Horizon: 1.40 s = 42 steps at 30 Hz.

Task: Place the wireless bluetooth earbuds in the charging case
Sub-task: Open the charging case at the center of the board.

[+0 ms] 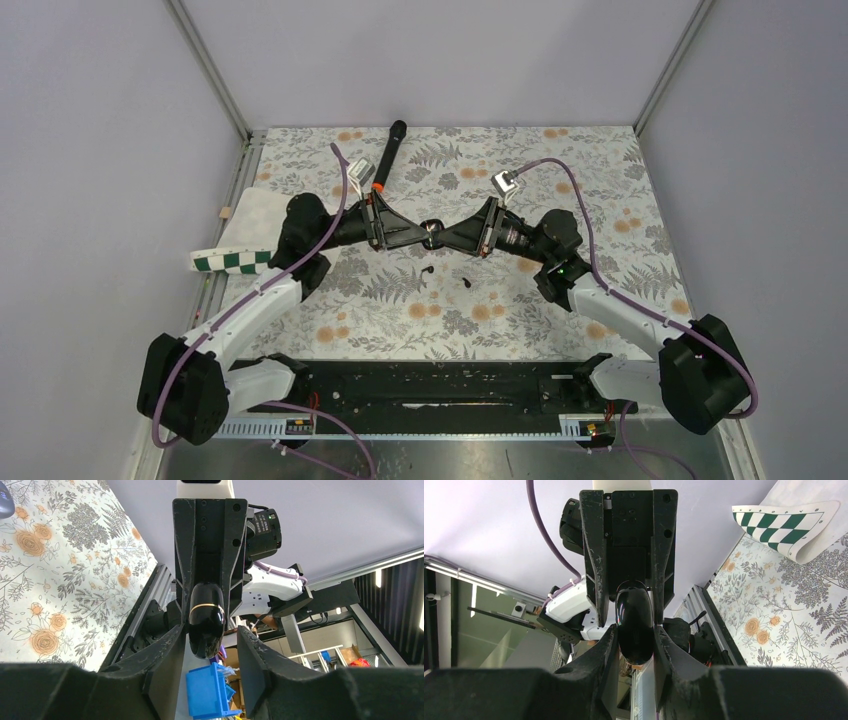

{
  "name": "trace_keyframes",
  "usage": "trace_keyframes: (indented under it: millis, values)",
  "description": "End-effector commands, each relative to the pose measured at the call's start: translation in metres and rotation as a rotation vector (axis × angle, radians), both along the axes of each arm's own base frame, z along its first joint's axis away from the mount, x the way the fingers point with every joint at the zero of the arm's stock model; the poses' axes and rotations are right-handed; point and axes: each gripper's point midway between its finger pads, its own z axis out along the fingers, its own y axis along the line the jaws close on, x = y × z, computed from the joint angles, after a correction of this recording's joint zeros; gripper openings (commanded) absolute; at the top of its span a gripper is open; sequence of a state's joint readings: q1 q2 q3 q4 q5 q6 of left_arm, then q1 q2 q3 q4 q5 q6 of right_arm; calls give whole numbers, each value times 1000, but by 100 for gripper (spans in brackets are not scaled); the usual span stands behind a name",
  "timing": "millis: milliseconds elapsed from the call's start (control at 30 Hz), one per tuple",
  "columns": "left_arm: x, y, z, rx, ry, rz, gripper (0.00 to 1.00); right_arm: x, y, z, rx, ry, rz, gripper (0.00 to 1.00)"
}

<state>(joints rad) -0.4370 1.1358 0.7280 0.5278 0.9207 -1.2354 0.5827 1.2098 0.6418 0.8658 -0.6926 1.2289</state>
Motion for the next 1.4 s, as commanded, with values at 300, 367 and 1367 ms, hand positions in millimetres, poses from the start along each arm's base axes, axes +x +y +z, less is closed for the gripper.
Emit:
trace_keyframes:
  millis: [300, 367, 1367]
  values:
    - [-2, -1, 16, -56, -61, -1, 1, -2, 2, 21, 51, -55, 5, 0]
    - [-5, -1, 19, -68, -70, -8, 0, -2, 4, 19, 61, -41, 20, 0]
    - [-31, 18, 71, -221, -155, -68, 0, 24, 18, -16, 201, 173, 130, 34]
